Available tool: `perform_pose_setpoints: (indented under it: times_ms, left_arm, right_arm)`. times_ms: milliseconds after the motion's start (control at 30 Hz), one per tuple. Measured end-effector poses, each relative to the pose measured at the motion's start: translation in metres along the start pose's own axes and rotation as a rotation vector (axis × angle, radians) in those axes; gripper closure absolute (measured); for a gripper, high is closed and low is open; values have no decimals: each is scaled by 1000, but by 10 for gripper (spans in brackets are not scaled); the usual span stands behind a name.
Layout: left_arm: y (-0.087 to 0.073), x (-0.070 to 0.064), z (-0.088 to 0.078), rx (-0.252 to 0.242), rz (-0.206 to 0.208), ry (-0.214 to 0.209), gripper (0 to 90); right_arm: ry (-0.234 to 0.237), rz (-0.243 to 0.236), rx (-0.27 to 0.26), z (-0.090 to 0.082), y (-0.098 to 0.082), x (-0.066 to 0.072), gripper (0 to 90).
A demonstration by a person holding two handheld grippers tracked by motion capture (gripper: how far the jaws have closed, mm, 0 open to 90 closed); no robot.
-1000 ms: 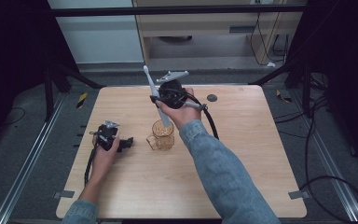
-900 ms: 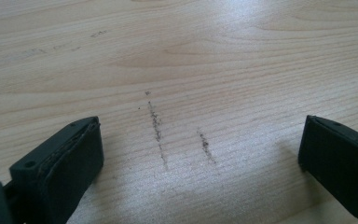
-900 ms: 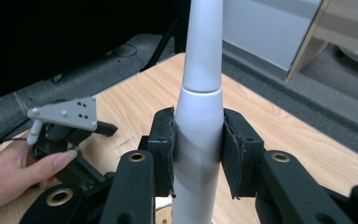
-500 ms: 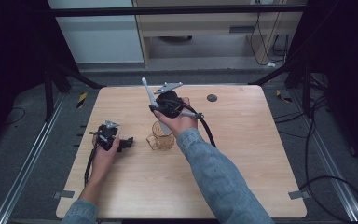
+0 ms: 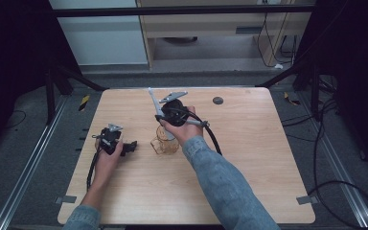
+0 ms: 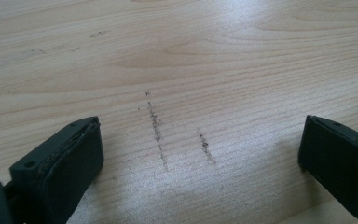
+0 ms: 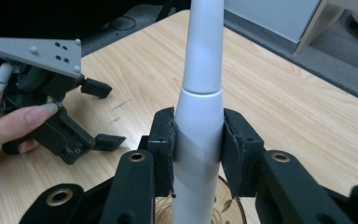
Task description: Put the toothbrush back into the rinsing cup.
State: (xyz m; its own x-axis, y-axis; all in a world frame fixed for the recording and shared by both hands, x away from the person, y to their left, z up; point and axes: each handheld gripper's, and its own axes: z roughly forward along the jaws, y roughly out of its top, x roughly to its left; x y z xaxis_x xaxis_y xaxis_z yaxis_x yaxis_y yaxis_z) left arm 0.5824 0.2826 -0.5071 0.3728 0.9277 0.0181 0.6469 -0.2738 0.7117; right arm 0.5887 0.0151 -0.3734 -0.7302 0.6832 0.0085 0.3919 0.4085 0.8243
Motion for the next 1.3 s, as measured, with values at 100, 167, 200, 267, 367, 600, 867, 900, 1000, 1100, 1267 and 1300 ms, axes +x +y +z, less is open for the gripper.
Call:
perform_pose_setpoints:
  times_ms: [100,167,200,267,367,600,867,900,1000,1100,1267,1300]
  left_arm:
    - [0,0,0,0,0,0,0]
    - [0,0,0,0,0,0,0]
    - [0,0,0,0,0,0,0]
    - [0,0,0,0,0,0,0]
    - [0,0,0,0,0,0,0]
    - [0,0,0,1,1,-1,0]
    - [0,0,0,0,1,-1,0]
    - [0,0,0,0,1,-1,0]
    - [0,0,0,0,1,-1,0]
    - [0,0,0,0,1,-1,0]
    - [0,0,0,0,1,-1,0]
    - [0,0,0,0,1,-1,0]
  right_arm:
    - [0,0,10,2,-4,-2,671]
    - [-1,2,16,3,-6,-2,671]
    - [0,4,19,4,-7,-3,671]
    - [6,4,22,5,-8,-3,671]
    - [9,0,26,5,-8,-2,671]
    - [11,1,44,9,-13,-2,671]
    - [15,-3,54,10,-15,-2,671]
    - [17,-1,57,10,-17,-2,670]
    - [16,7,67,10,-19,-3,670]
    - [17,11,72,11,-19,-4,670]
    - [17,3,81,13,-21,-4,670]
    - [18,10,86,14,-21,-4,670]
